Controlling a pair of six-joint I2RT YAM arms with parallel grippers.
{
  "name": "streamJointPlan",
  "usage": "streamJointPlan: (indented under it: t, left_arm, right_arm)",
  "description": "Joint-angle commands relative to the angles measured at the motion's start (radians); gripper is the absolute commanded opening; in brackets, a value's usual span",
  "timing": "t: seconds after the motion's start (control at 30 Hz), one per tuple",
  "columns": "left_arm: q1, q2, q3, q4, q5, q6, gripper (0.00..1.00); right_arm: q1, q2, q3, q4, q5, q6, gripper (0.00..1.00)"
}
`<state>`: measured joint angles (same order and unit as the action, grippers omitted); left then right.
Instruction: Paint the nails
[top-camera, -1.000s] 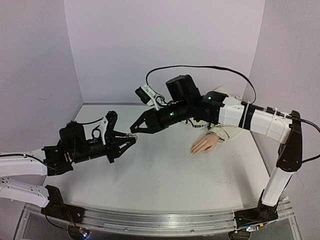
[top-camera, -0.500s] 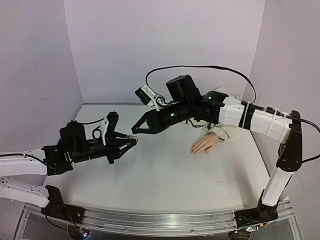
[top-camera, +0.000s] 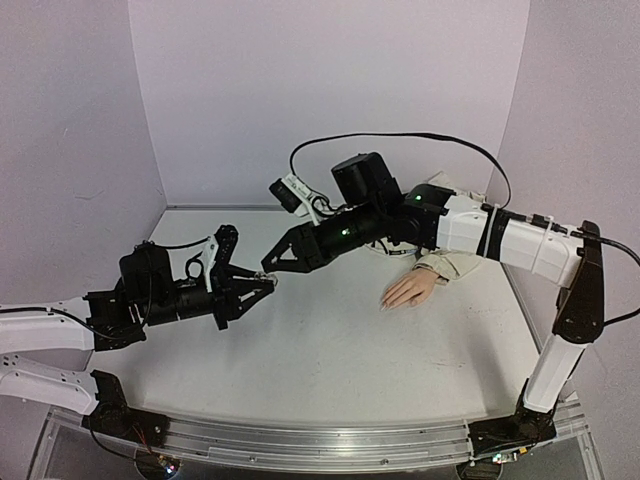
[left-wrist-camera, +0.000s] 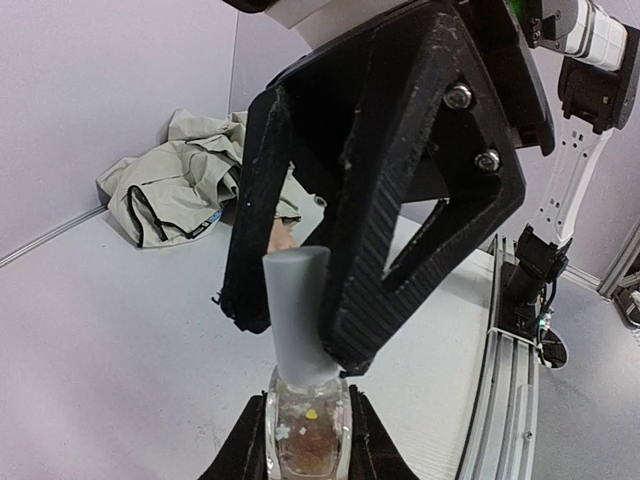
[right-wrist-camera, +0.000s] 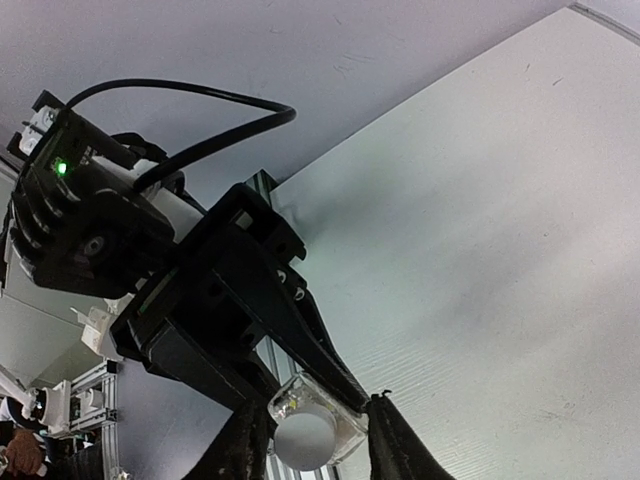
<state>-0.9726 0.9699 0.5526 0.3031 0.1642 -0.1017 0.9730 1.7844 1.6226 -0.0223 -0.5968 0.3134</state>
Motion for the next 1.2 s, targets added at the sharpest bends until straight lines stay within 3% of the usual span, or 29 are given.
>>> streamJointPlan:
  t: [0.0,0.1,0.27,0.5,0.73,1.17]
  left_arm:
    - [-0.004,-0.008,0.047,0.037,0.02,0.011,0.0]
    - [-0.005,-0.007,0.047,0.036,0.02,0.011,0.0]
    - [-0.005,-0.009,0.048,0.034,0.018,0.013,0.0]
    - [-0.005,-0.007,0.049,0.031,0.01,0.011,0.0]
    - [-0.004,-0.011,0.04,0.024,-0.032,0.001,0.0]
    - [-0.005,-0.024,0.033,0.016,-0.042,0.0,0.0]
  right_arm:
    - [-0.004,-0.018,0.01,0.022,-0.04,0.0,0.31]
    - [-0.004,-0.017,0.014,0.022,-0.05,-0.003,0.24]
    - [-0.005,-0.013,0.015,0.022,-0.06,-0.008,0.21]
    - [-0.005,-0.023,0.021,0.022,-0.032,-0.02,0.0]
    - [-0.005,-0.086,-0.036,0.06,0.059,-0.035,0.0]
    - [-0.005,-0.125,-0.093,0.127,0.045,-0.005,0.0]
